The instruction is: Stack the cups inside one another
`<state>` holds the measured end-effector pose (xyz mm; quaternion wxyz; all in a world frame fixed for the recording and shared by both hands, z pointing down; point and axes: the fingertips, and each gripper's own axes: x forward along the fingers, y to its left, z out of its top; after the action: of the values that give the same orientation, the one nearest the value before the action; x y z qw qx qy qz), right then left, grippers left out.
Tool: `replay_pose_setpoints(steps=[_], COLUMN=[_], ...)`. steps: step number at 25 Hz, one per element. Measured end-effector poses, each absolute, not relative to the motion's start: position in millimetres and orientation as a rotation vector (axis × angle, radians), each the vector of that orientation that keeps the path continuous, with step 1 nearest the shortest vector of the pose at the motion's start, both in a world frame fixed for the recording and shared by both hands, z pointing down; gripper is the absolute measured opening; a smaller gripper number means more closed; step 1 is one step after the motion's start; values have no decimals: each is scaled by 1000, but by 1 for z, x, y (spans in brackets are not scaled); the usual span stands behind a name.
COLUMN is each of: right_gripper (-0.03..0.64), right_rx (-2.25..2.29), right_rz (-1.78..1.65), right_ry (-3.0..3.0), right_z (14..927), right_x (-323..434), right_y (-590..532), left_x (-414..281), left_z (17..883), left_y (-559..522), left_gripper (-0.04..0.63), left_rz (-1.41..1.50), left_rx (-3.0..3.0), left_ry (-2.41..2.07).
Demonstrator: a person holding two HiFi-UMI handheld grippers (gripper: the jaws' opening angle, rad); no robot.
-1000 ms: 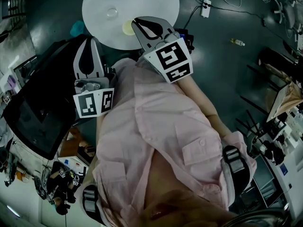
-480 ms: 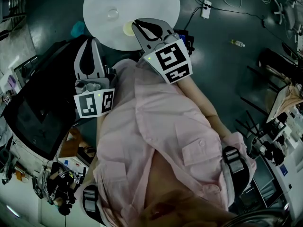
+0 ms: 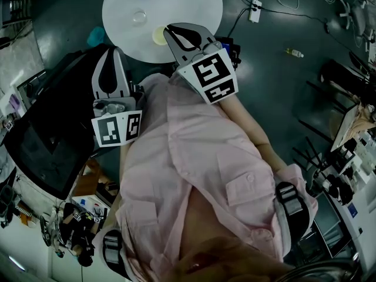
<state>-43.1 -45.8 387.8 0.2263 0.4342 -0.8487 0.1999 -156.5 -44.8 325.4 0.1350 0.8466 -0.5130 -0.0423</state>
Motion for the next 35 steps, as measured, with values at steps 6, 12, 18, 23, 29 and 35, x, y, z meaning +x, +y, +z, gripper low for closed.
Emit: replay_pose_setpoints(steps=[6, 12, 18, 23, 29, 35], right_gripper=[37, 38, 38, 37, 37, 37], right_rx=[1192, 1143, 1099, 1098, 1107, 1126], right_rz=[549, 530, 527, 545, 559, 568], right_ry=[-2360, -2384, -2411, -2415, -2405, -2394], right_z=[385, 384, 383, 384, 389, 390], right_x=[-46, -57, -67, -69, -65, -64], right_y=[-47, -43, -38, -38, -37, -38], left_x=[-157, -158, -159, -163, -160, -160], left_z=[324, 325, 324, 326, 329, 330], left_y=[-46, -45, -42, -42, -40, -41], left_gripper=[15, 16, 16, 16, 16, 16], left_rz=[-118, -102, -69, -53, -47, -47], left_rx=[2460, 2458, 2462, 2454, 2449, 2454], left_ry=[-1480, -1487, -1491, -1499, -1496, -1483])
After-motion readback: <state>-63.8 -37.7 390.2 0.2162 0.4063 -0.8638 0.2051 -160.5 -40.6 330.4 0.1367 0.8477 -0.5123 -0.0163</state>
